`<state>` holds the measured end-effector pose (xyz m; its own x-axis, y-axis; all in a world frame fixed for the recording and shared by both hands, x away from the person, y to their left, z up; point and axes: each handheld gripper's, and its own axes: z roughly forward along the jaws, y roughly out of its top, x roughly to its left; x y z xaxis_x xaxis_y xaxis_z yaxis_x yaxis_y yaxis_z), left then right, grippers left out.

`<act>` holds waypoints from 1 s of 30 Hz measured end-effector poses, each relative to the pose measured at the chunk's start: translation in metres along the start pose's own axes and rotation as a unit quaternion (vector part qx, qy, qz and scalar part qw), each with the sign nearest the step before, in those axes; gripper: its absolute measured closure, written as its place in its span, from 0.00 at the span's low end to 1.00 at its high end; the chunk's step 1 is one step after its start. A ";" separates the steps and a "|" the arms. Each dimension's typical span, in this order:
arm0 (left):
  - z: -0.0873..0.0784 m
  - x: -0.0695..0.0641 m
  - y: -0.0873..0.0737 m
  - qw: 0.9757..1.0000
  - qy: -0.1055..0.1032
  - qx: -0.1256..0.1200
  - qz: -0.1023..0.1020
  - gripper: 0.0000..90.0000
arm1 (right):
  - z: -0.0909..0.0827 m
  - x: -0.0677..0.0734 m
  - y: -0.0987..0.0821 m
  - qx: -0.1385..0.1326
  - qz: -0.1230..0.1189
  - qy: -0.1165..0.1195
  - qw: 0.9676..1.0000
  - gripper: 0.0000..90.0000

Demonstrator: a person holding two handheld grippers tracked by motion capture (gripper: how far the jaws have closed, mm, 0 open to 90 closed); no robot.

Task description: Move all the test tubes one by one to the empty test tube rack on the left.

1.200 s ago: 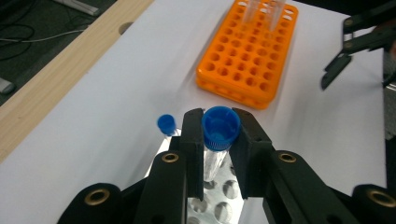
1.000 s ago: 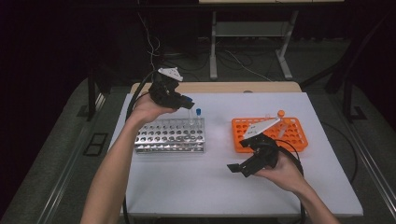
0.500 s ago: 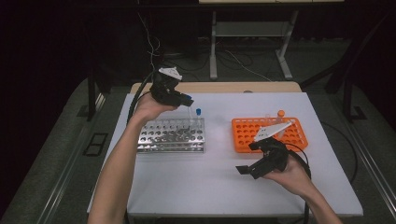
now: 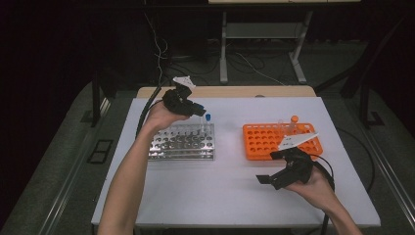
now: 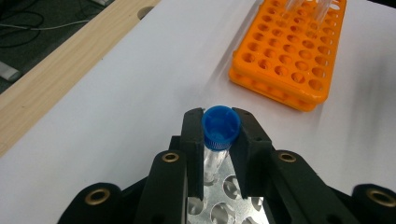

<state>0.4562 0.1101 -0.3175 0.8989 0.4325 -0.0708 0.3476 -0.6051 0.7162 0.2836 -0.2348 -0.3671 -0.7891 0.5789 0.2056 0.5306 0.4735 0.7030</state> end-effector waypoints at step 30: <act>0.003 -0.002 -0.014 0.999 0.003 -0.011 -0.048 0.52 | -0.024 -0.037 -0.021 -0.031 0.057 -0.054 0.996 0.00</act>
<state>0.4499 0.1156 -0.3292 0.8598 0.4919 -0.1369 0.4269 -0.5454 0.7213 0.2944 -0.2818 -0.3727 -0.6846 0.6968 0.2138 0.5924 0.3611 0.7202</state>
